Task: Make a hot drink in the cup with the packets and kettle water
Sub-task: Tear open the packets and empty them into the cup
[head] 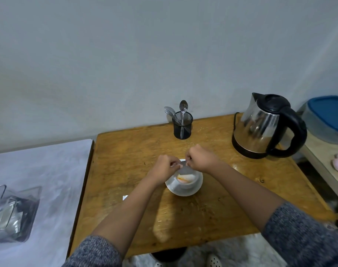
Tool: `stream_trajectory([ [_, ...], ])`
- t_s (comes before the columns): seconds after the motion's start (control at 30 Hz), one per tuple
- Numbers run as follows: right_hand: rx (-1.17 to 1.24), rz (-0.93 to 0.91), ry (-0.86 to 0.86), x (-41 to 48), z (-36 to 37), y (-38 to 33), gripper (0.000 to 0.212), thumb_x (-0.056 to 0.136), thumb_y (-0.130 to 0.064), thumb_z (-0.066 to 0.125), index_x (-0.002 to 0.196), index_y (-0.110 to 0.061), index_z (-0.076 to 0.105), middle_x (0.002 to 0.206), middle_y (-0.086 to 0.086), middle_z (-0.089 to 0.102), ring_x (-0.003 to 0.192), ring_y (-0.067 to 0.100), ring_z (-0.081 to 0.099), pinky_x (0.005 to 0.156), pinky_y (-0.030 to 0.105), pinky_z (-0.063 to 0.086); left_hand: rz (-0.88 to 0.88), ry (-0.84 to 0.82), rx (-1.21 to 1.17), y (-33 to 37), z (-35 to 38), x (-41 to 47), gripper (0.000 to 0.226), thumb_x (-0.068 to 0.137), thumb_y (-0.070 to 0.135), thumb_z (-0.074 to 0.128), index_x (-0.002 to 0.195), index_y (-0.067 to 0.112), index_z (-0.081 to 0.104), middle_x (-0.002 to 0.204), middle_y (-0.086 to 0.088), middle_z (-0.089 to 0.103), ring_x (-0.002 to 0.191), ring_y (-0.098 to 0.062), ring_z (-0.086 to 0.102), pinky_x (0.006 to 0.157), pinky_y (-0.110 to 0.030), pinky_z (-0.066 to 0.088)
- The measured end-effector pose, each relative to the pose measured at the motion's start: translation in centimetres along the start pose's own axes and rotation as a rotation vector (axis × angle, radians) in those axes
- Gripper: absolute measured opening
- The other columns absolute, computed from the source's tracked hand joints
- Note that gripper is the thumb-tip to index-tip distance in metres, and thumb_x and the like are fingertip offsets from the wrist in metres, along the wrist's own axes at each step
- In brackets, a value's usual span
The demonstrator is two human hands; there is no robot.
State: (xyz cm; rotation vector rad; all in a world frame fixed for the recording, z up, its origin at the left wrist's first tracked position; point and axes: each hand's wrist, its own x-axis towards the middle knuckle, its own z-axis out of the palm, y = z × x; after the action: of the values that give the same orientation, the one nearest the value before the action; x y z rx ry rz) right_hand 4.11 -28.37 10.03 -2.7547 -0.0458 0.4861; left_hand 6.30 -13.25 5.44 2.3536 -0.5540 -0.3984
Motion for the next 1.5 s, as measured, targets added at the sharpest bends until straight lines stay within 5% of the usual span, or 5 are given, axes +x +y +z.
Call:
stream_trajectory([
  [0.23, 0.051, 0.104, 0.04, 0.1, -0.1, 0.2, 0.01, 0.087, -0.016, 0.064, 0.077, -0.013, 0.065, 0.069, -0.001, 0.055, 0.072, 0.02, 0.056, 0.062, 0.03, 0.044, 0.04, 0.019, -0.012, 0.4, -0.3, 0.0, 0.02, 0.088, 0.02, 0.059, 0.099, 0.009, 0.07, 0.103, -0.009, 0.071, 0.095, -0.019, 0.06, 0.079, -0.029, 0.045],
  [0.73, -0.052, 0.111, -0.024, 0.1, 0.9, -0.3, 0.018, 0.088, -0.019, 0.064, 0.103, -0.01, 0.067, 0.105, 0.009, 0.066, 0.095, 0.027, 0.063, 0.071, 0.033, 0.047, 0.074, -0.02, 0.058, 0.0, 0.1, 0.0, 0.023, 0.089, 0.025, 0.056, 0.102, 0.013, 0.07, 0.096, -0.006, 0.071, 0.094, -0.021, 0.058, 0.083, -0.042, 0.049],
  [0.93, -0.144, 0.091, 0.008, -0.1, 1.0, -0.3, 0.032, 0.088, -0.022, 0.061, 0.059, -0.02, 0.049, 0.062, -0.004, 0.047, 0.076, 0.023, 0.055, 0.064, 0.03, 0.042, 0.098, 0.002, 0.083, 0.0, -0.1, -0.1, 0.024, 0.091, 0.022, 0.054, 0.104, 0.011, 0.069, 0.099, -0.009, 0.069, 0.097, -0.022, 0.057, 0.086, -0.042, 0.048],
  [1.1, -0.135, 0.067, -0.006, -0.1, 1.3, -0.1, 0.014, 0.09, -0.026, 0.058, 0.078, -0.019, 0.062, 0.078, 0.002, 0.059, 0.078, 0.021, 0.058, 0.065, 0.03, 0.045, 0.135, -0.009, 0.136, 0.1, 0.0, -0.2, 0.025, 0.092, 0.022, 0.051, 0.104, 0.011, 0.069, 0.099, -0.009, 0.07, 0.097, -0.022, 0.056, 0.084, -0.042, 0.048],
  [1.5, 0.158, 0.131, 0.051, 0.2, 1.9, 0.8, 0.009, 0.082, -0.016, 0.064, 0.074, -0.013, 0.065, 0.067, 0.002, 0.056, 0.066, 0.02, 0.054, 0.055, 0.029, 0.041, 0.057, 0.05, 0.003, -0.2, -0.3, -0.3, 0.023, 0.091, 0.02, 0.052, 0.1, 0.006, 0.068, 0.097, -0.009, 0.068, 0.087, -0.017, 0.055, 0.077, -0.029, 0.044],
])
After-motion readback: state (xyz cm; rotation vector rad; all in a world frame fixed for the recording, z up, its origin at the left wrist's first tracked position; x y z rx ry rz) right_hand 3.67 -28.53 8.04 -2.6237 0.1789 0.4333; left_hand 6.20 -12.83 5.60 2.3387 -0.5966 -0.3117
